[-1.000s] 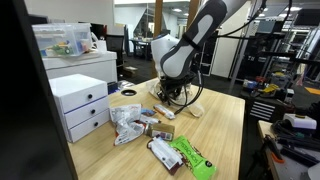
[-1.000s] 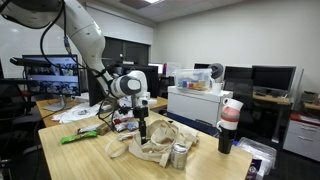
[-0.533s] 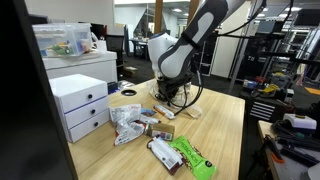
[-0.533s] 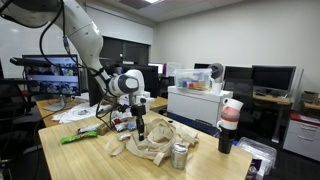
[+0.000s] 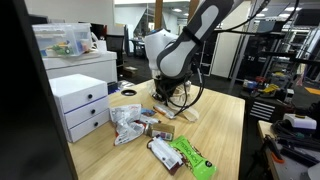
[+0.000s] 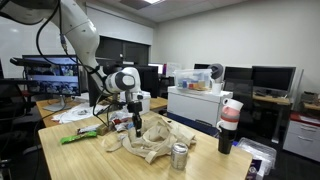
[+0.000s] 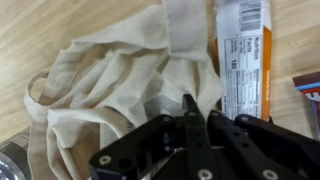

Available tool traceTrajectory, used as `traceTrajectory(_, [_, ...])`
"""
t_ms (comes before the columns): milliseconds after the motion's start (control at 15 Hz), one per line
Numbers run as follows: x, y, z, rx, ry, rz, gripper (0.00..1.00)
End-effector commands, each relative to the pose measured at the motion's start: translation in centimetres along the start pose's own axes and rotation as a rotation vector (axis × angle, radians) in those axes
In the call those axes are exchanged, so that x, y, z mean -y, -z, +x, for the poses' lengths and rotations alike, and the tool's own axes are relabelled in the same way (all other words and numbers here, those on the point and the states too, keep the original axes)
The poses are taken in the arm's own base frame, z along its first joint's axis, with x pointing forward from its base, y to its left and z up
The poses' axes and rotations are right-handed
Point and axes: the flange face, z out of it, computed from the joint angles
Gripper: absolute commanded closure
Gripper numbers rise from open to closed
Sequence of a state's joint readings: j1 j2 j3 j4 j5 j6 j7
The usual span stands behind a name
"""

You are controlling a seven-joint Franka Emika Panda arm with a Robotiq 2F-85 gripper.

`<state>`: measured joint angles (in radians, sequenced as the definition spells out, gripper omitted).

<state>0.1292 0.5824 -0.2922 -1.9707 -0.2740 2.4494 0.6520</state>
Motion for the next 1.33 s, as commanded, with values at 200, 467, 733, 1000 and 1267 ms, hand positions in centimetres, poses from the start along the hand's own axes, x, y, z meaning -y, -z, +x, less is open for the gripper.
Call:
traceTrajectory(200, [-1.4,1.6,-0.8,0.004,0.023,0.020,0.41])
traceTrajectory(467, [-2.9,3.7,-0.5,-0.023,0.000,0.062,0.15])
traceTrajectory(733, [-5.0,6.8,0.2,-0.053,-0.053,0.117,0.00])
traceTrajectory(1000, [-7.3,8.2,0.9,-0.059,-0.109,0.148,0.25])
traceTrajectory(1267, [-8.8,7.9,1.3,-0.050,-0.143,0.152,0.57])
